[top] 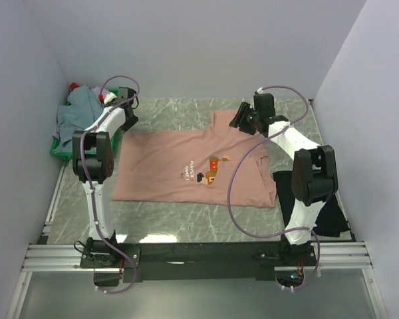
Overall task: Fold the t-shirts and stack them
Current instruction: Fold the tshirt
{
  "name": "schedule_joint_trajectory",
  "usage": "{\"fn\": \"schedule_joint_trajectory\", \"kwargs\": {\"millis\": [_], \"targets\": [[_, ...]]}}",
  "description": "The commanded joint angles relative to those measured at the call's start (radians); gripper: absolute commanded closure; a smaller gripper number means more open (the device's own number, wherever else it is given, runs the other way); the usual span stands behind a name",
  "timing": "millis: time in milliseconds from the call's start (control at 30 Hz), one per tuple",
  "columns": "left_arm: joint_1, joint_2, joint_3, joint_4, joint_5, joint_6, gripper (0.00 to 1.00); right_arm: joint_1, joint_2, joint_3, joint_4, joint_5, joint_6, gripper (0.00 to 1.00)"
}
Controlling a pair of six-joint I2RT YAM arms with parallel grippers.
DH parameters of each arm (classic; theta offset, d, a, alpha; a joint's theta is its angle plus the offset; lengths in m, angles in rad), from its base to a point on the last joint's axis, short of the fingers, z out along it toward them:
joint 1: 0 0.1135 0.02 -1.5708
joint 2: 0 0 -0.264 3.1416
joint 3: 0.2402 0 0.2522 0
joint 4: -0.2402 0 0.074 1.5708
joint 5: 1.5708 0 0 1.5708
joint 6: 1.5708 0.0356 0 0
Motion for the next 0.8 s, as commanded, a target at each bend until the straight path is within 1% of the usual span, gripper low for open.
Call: {"fn": "schedule_joint_trajectory", "kwargs": {"millis": [0, 167, 300, 400, 533, 633, 667, 733, 767], "targets": [[-0.001, 0.011, 0.058, -0.038, -0.059, 0.014, 0.57, -0.013, 0.008, 0.039, 0.050, -0.027, -0.002, 0.42], [-0.001, 0.049, 0.077, -0.063, -0.063, 0.000, 0.58, -0.038, 0.020, 0.029, 0.059, -0.049, -0.002, 0.42], [-0.001, 0.060, 0.067, -0.044, -0.068, 0.004, 0.58, -0.056, 0.020, 0.021, 0.075, -0.064, 0.004, 0.43], [-0.001, 0.097, 0.107, -0.067, -0.066, 0.004, 0.57, -0.062, 0.027, 0.029, 0.073, -0.066, 0.003, 0.43], [-0.001, 0.135, 0.141, -0.060, -0.051, 0.017, 0.58, -0.081, 0.048, 0.052, 0.068, -0.070, 0.009, 0.43], [-0.001, 0.170, 0.182, -0.087, -0.045, 0.018, 0.61, -0.098, 0.077, 0.073, 0.061, -0.073, 0.027, 0.43], [-0.001, 0.175, 0.190, -0.092, -0.045, 0.020, 0.65, -0.102, 0.088, 0.078, 0.062, -0.075, 0.033, 0.43], [-0.001, 0.172, 0.184, -0.086, -0.037, 0.020, 0.69, -0.110, 0.099, 0.081, 0.058, -0.072, 0.038, 0.43], [-0.001, 0.167, 0.178, -0.081, -0.034, 0.021, 0.75, -0.113, 0.114, 0.093, 0.052, -0.060, 0.042, 0.43]]}}
